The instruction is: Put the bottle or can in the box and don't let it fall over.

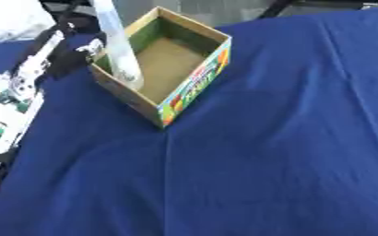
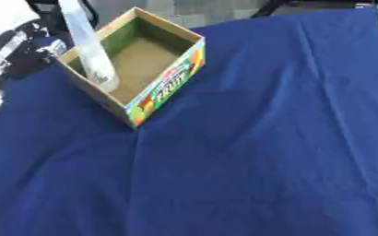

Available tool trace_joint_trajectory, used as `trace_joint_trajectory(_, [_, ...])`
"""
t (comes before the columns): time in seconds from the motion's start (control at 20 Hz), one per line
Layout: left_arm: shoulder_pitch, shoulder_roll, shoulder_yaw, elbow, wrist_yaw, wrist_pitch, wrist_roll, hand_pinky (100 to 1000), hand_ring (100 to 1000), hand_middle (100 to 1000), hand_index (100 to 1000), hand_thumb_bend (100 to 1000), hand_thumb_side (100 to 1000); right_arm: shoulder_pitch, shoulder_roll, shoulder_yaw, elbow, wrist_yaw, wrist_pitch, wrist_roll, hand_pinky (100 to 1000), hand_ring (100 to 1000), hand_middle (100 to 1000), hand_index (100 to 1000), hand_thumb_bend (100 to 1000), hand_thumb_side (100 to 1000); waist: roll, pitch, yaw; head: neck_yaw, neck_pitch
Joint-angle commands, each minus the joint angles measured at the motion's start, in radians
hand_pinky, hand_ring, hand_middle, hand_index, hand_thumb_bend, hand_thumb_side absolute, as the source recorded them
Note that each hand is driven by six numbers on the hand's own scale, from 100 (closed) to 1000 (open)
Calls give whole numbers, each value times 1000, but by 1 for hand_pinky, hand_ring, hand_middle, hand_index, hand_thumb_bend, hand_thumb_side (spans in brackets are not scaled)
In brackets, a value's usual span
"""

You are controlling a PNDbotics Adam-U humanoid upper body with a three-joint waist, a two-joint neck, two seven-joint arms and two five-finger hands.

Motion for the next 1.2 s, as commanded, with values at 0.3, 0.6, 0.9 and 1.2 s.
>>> trace_joint_trajectory(0.3, [141,46,59,-246,58,21,33,1000,1000,1000,958,135,758,4,-36,-21,-16,5,-3,-16,1000,945,1000,960,100,470,-9,-37,17,-10,5])
trace_joint_trajectory(0.6, [221,1,145,-369,218,-58,206,1000,1000,1000,945,100,647,6,-39,-29,-16,5,-7,-25,1000,946,1000,960,100,470,-14,-38,27,-26,7])
trace_joint_trajectory(0.9, [246,-59,220,-372,380,-226,334,1000,1000,1000,938,100,614,17,-43,-36,-16,5,-7,-37,1000,946,1000,960,100,470,-23,-39,37,-25,9])
trace_joint_trajectory(1.2, [248,-94,260,-372,491,-291,409,1000,1000,1000,920,100,631,26,-44,-39,-16,5,-3,-49,1000,947,1000,960,100,470,-32,-39,45,-15,6])
